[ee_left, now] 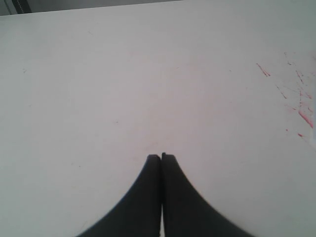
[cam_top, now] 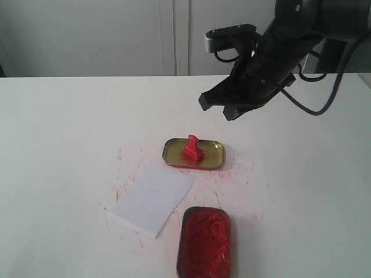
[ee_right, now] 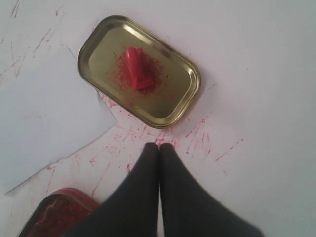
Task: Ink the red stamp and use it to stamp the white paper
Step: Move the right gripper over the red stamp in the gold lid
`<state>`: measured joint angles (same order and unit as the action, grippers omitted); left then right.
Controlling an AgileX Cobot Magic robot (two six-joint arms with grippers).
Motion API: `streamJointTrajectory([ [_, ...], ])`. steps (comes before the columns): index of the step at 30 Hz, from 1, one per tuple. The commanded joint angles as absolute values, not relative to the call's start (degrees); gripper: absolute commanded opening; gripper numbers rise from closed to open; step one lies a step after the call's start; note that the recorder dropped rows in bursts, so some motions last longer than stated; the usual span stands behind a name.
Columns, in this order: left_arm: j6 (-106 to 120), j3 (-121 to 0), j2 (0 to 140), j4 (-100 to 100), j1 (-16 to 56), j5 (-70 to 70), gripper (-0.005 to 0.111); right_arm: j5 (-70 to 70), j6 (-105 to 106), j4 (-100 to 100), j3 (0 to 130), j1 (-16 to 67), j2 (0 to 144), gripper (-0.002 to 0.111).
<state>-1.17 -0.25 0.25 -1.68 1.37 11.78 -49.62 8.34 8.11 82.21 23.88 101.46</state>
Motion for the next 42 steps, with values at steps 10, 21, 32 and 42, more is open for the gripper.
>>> streamJointTrajectory([
  [10,-1.31,0.00,0.00,-1.66,1.29,11.59,0.000,-49.43,10.38,6.83,88.29,26.23,109.70,0.000],
  [21,-1.31,0.00,0.00,-1.66,1.29,11.59,0.000,-50.31,13.07,6.55,96.06,28.65,117.45,0.000],
  [32,-1.31,0.00,0.00,-1.66,1.29,11.59,0.000,-43.79,13.30,5.77,96.57,28.65,120.32,0.035],
  [42,-1.31,0.00,0.00,-1.66,1.29,11.59,0.000,-43.37,13.30,5.77,96.57,28.65,123.40,0.037],
])
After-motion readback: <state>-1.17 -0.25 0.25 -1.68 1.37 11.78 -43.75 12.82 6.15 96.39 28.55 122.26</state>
